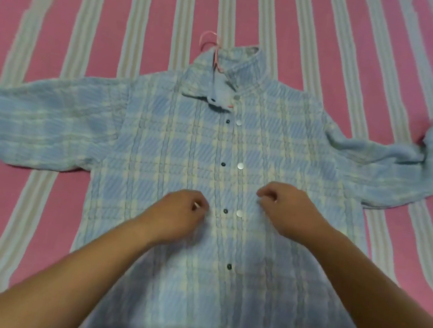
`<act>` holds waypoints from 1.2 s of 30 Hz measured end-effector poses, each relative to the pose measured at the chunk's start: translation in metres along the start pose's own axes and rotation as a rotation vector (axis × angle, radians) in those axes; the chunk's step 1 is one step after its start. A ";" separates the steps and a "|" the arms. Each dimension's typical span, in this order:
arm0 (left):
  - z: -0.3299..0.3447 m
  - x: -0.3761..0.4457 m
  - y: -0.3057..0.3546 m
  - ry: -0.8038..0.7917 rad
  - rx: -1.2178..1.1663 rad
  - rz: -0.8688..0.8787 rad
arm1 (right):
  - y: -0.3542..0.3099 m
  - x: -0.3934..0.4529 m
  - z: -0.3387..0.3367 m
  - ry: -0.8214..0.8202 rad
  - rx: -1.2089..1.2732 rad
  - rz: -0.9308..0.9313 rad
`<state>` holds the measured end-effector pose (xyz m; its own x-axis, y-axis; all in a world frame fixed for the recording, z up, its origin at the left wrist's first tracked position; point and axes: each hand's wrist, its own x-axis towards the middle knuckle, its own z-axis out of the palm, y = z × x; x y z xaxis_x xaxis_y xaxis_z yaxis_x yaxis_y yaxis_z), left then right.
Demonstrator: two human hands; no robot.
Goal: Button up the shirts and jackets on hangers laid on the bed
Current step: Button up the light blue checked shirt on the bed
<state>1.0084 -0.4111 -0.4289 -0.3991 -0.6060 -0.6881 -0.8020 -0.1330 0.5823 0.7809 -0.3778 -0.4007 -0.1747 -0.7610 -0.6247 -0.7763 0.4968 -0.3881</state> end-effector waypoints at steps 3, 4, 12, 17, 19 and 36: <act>-0.043 0.066 0.001 0.349 0.014 0.065 | -0.025 0.075 -0.017 0.160 -0.023 -0.092; -0.053 0.089 0.000 0.431 0.048 0.102 | -0.033 0.101 -0.018 0.220 -0.040 -0.138; -0.061 0.232 -0.029 0.878 0.335 0.497 | -0.076 0.266 -0.013 0.576 -0.204 -0.271; -0.048 0.248 -0.048 1.060 0.252 0.627 | -0.056 0.288 0.013 0.740 -0.132 -0.218; -0.047 0.248 -0.050 1.075 0.239 0.656 | -0.050 0.289 0.011 0.836 -0.100 -0.202; -0.047 0.239 -0.048 1.090 0.190 0.714 | -0.045 0.263 0.006 0.759 0.771 -0.147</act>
<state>0.9721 -0.5867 -0.6011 -0.2692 -0.8258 0.4956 -0.6502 0.5354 0.5390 0.7729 -0.5979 -0.5518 -0.6444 -0.7624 -0.0593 -0.2785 0.3062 -0.9103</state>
